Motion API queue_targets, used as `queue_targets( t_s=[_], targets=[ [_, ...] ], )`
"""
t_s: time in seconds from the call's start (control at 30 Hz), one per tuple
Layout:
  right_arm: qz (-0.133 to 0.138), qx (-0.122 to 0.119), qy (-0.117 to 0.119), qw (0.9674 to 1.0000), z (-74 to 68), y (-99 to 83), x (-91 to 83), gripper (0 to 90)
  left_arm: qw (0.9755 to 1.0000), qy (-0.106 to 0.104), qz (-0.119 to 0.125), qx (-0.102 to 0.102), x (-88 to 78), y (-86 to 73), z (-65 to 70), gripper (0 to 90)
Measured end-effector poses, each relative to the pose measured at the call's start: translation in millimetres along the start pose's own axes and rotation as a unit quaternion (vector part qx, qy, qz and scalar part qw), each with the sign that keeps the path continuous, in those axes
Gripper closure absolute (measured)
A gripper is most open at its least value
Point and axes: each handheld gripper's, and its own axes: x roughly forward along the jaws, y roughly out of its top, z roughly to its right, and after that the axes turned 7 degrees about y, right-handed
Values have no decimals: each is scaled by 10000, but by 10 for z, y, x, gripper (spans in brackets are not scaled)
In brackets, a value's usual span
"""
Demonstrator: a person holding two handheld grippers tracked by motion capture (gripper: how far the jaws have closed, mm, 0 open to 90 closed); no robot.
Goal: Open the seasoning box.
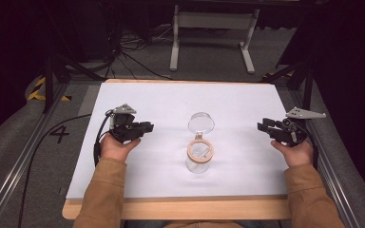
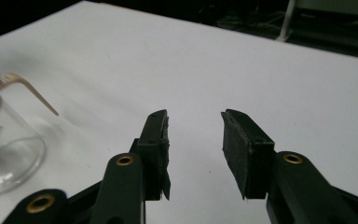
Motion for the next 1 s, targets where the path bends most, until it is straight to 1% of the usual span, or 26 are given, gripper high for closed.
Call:
queue_targets(
  t_s=[0.03,0.07,0.1,0.17,0.2,0.23,0.27,0.33,0.4,0.43,0.5,0.53,0.57,0.6,0.63,0.67,0.7,0.73,0.77,0.8,0.83,0.9,0.93,0.97,1.0],
  targets=[
    [-28,15,-28,10000,22,-30,22,600,10000,56,-15,-24,17,-14,-24,761],
    [-18,1,-32,10000,47,-69,45,584,10000,56,-15,-24,17,-14,-24,753],
    [-18,1,-32,10000,47,-69,45,584,9999,92,30,-73,40,-37,-42,753],
    [64,-101,-46,9999,81,-139,82,561,9999,127,20,-86,80,-67,-68,745],
    [90,-116,-33,9999,91,-170,100,559,9998,149,-92,-66,103,-82,-81,743],
    [96,-120,-15,9999,105,-201,122,557,9998,179,-99,-81,129,-96,-85,742],
    [72,-81,19,9999,114,-219,143,557,9997,192,-137,-118,151,-114,-87,738],
    [-8,-25,30,10000,132,-250,183,560,9996,228,-135,-119,180,-138,-90,733],
    [-48,41,74,10000,146,-281,221,560,9993,383,-46,22,218,-167,-68,715],
    [-109,143,101,9998,154,-296,250,561,9990,427,-29,89,229,-180,-59,713],
    [-201,229,98,9995,162,-320,293,562,9986,485,68,199,265,-216,-26,713],
    [-245,220,94,9994,170,-350,320,565,9984,501,63,273,276,-227,-21,712],
    [-289,213,67,9993,175,-382,345,568,9982,498,106,304,293,-238,-19,711],
    [-361,230,50,9991,185,-411,370,568,9984,487,104,263,304,-249,-13,705],
    [-438,243,20,9987,193,-431,387,568,9984,487,104,263,304,-249,-13,699],
    [-480,267,3,9985,198,-447,402,568,9984,500,61,261,351,-278,-20,699],
    [-480,267,3,9985,198,-447,402,568,9984,500,61,261,351,-278,-20,699],
    [-495,294,8,9983,205,-460,412,568,9983,508,-34,277,370,-285,-28,699],
    [-498,342,19,9982,205,-471,425,568,9984,497,-108,240,391,-293,-28,696],
    [-519,371,26,9980,202,-475,437,568,9985,476,-130,238,409,-298,-30,689],
    [-562,323,33,9979,191,-475,448,567,9985,463,-140,244,409,-297,-28,683],
    [-554,203,35,9982,173,-470,458,564,9990,401,-92,199,391,-289,-20,675],
    [-542,169,48,9984,159,-465,459,560,9992,362,-8,190,382,-282,-24,666],
    [-537,153,53,9984,151,-462,459,559,9994,323,67,136,372,-276,-27,653],
    [-519,125,64,9986,142,-460,461,556,9994,314,106,107,367,-273,-29,639]
  ],
)
